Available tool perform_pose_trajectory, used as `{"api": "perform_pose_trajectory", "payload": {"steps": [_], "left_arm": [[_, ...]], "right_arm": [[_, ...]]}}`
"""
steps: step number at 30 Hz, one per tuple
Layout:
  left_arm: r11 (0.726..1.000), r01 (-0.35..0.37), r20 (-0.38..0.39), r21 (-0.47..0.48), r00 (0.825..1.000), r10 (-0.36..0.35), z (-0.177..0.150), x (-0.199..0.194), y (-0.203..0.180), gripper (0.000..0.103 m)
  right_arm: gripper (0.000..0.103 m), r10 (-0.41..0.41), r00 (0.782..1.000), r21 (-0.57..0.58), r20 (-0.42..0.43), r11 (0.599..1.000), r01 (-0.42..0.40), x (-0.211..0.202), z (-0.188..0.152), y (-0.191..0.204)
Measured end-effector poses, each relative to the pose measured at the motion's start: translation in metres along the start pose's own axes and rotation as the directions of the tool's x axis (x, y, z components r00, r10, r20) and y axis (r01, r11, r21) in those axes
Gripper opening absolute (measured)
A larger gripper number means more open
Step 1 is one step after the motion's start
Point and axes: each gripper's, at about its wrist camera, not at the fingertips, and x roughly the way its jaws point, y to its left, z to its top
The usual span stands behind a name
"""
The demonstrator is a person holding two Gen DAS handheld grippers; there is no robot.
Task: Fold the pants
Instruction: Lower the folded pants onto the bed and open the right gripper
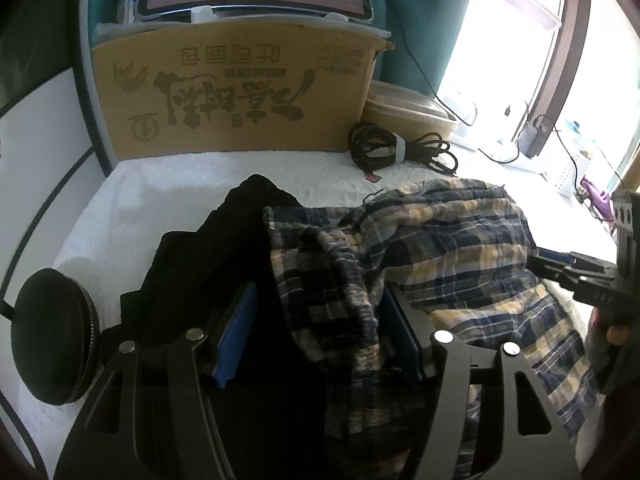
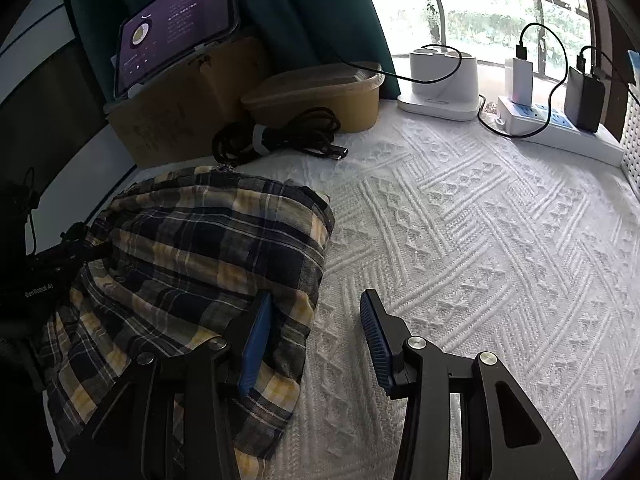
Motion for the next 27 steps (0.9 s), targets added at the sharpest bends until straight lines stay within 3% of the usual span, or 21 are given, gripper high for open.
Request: {"api": "perform_pose_trajectory", "payload": {"steps": [12, 27], "left_arm": [[1.000, 0.003, 0.032, -0.030, 0.999, -0.002, -0.014, -0.031, -0.006, 0.065], [0.999, 0.046, 0.013, -0.010, 0.999, -0.046, -0.044, -0.053, -0.026, 0.065]], "right_arm": [[0.048, -0.042, 0.999, -0.006, 0.025, 0.999, 0.042, -0.026, -0.012, 0.011], [0.048, -0.019, 1.000, -0.039, 0.024, 0.999, 0.020, -0.052, -0.045, 0.041]]}}
